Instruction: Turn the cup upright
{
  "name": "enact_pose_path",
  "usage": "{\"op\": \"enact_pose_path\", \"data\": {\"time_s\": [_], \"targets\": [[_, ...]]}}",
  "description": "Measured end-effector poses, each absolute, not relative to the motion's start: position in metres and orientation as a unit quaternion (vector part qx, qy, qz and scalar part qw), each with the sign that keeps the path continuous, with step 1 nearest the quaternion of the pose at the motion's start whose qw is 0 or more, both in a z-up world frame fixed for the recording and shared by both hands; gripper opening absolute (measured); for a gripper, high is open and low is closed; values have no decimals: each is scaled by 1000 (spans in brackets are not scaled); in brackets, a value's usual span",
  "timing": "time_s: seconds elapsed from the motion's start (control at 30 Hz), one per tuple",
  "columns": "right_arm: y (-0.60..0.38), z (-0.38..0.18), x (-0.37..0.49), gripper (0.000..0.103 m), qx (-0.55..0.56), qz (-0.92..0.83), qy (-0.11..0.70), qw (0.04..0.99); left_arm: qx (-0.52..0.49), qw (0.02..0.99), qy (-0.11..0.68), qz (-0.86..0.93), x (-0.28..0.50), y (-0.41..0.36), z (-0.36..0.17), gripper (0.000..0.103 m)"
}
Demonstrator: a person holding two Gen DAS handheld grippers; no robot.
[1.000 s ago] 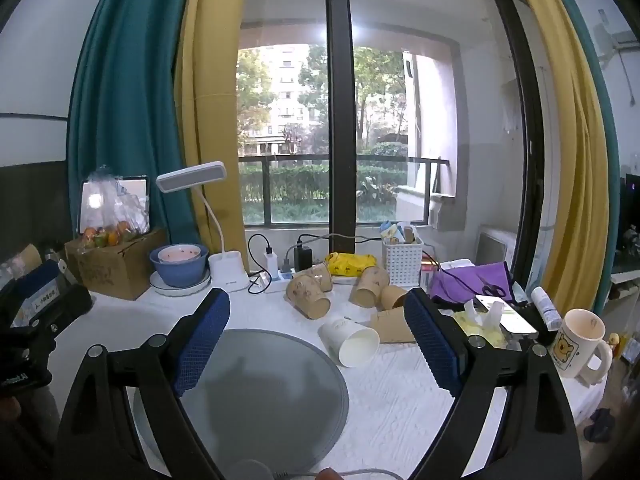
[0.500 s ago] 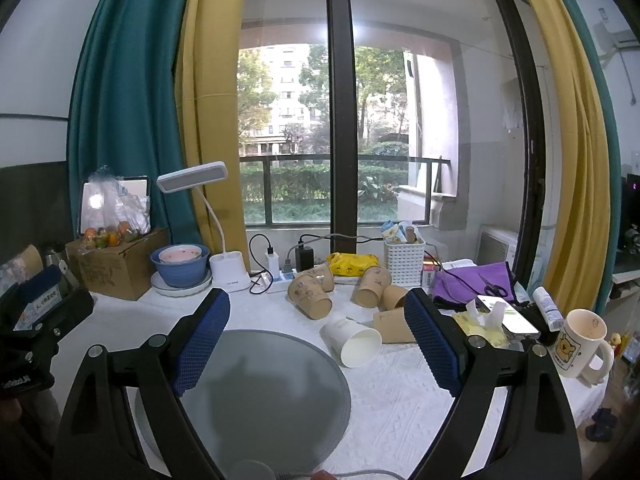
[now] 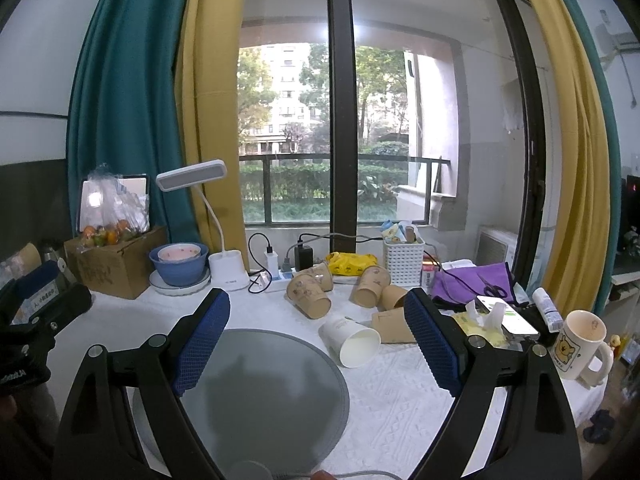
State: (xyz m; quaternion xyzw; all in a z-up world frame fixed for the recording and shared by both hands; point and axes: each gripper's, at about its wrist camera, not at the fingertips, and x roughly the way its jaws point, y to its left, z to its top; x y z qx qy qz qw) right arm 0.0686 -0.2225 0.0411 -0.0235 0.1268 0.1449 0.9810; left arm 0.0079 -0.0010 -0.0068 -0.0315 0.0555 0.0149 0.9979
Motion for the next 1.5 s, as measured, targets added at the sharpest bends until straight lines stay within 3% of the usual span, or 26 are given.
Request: {"op": "enact_pose_path", "data": {"time_s": [1.5], "targets": [[-222, 41, 69, 91, -20, 147, 128, 981, -35, 997, 61, 16, 9, 2, -8, 103]]}}
